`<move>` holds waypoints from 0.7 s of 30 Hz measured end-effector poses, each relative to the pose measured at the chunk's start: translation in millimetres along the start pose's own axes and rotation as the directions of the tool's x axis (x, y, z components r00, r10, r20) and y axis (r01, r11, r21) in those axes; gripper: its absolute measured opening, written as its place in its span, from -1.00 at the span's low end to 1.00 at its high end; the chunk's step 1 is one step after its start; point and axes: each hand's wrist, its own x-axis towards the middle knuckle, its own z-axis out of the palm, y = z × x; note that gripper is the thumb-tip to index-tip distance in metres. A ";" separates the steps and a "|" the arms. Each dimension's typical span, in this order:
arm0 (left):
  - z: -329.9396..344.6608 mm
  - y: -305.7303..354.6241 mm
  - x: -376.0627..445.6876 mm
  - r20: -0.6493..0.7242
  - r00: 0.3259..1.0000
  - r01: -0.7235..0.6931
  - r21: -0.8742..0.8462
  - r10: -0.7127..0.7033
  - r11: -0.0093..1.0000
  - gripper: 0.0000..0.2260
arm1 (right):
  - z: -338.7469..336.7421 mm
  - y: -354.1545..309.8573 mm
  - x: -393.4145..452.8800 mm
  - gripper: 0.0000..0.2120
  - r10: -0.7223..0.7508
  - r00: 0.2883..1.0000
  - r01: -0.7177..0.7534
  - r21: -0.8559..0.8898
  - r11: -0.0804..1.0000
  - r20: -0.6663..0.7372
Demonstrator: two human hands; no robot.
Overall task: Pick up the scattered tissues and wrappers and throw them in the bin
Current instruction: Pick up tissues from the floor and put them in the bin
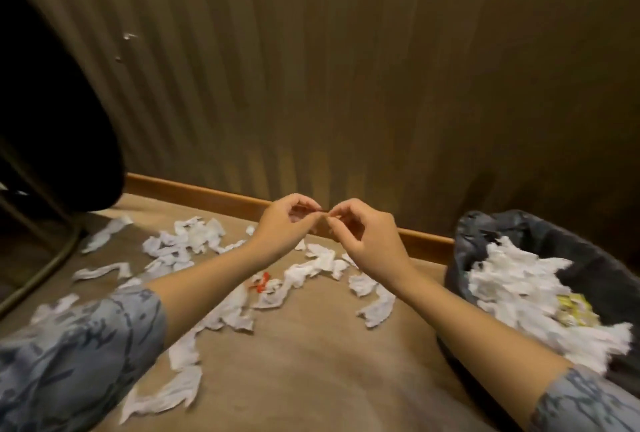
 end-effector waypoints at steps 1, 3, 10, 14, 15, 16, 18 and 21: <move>-24.1 -11.2 -5.0 -0.011 1.000 0.027 0.002 -0.027 1.000 -0.91 | 21.9 -8.8 6.5 -0.90 -0.026 0.999 0.027 -0.012 1.000 0.033; -70.2 -35.4 -15.9 -0.043 0.997 0.066 0.022 -0.065 0.998 -0.89 | 65.9 -26.4 20.5 -0.84 -0.082 0.992 0.086 -0.038 0.996 0.095; -210.8 -138.6 -59.3 -0.194 0.980 0.100 0.262 -0.049 0.960 -0.97 | 211.3 -81.0 60.5 -0.86 -0.209 0.920 0.254 -0.096 0.963 0.331; -278.0 -195.7 -86.1 -0.266 0.962 0.139 0.264 -0.066 0.955 -0.98 | 291.2 -99.5 78.3 -0.86 -0.230 0.891 0.283 -0.084 0.955 0.393; -292.5 -210.8 -93.6 -0.288 0.953 0.162 0.233 -0.091 0.959 -0.98 | 310.4 -102.6 80.6 -0.87 -0.221 0.895 0.270 -0.076 0.960 0.388; -306.6 -225.3 -101.5 -0.313 0.942 0.185 0.191 -0.118 0.964 -0.98 | 329.8 -105.9 81.5 -0.88 -0.210 0.902 0.249 -0.059 0.967 0.377; -330.5 -251.5 -117.9 -0.370 0.911 0.233 0.099 -0.181 0.967 -0.97 | 365.5 -112.8 80.3 -0.88 -0.180 0.912 0.204 -0.027 0.979 0.368; -361.4 -289.1 -146.5 -0.475 0.830 0.321 -0.021 -0.292 0.947 -0.98 | 419.8 -121.2 68.8 -0.87 -0.152 0.906 0.173 -0.017 0.985 0.395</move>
